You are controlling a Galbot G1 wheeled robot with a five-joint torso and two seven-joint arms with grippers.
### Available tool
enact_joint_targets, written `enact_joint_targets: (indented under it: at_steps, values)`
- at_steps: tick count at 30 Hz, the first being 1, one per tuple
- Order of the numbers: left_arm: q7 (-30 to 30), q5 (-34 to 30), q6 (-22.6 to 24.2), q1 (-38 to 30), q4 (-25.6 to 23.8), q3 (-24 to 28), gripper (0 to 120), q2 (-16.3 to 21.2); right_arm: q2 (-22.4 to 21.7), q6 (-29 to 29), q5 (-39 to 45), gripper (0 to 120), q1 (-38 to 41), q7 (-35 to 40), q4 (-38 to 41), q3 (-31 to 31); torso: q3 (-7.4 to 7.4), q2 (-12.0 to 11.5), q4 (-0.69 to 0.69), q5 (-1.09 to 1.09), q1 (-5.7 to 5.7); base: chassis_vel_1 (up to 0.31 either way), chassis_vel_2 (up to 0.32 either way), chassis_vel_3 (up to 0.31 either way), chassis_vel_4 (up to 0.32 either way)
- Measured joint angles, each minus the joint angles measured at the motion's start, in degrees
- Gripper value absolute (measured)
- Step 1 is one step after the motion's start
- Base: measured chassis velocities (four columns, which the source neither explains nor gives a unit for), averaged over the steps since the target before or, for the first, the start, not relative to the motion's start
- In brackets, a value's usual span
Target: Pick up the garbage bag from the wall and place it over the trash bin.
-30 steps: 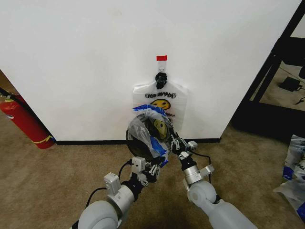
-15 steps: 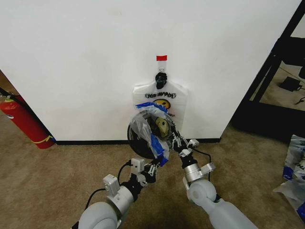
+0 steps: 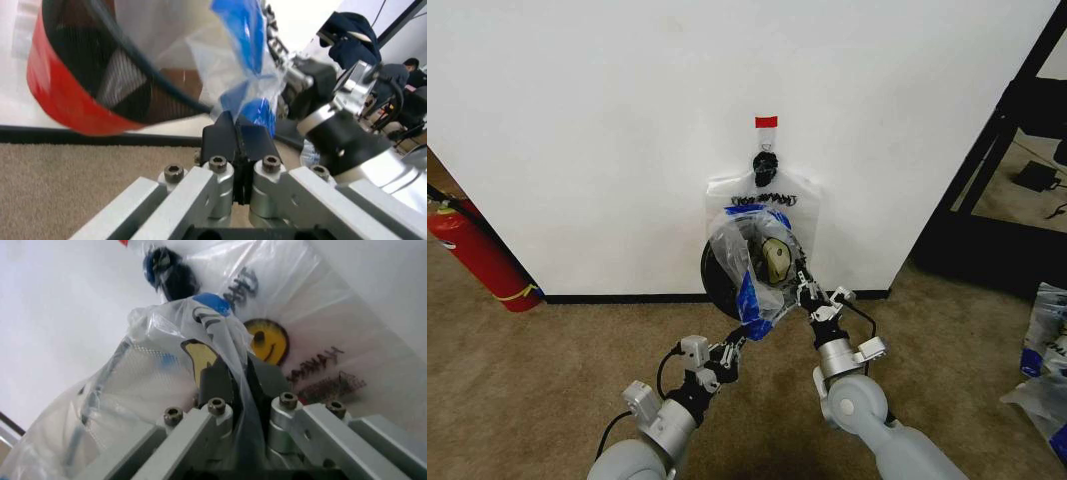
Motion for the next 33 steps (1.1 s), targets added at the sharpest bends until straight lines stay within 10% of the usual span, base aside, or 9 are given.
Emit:
enact_joint_targets:
  at_steps: [33]
  values:
    - [1.8, 9.7, -5.9, -2.2, 10.4, -3.0, 0, -1.6, -3.5, -1.0, 1.1, 1, -6.3, 0.0, 7.6, 3.1, 0.00, 0.0, 0.00, 0.00, 0.00, 0.000, 0.000, 0.000, 0.000]
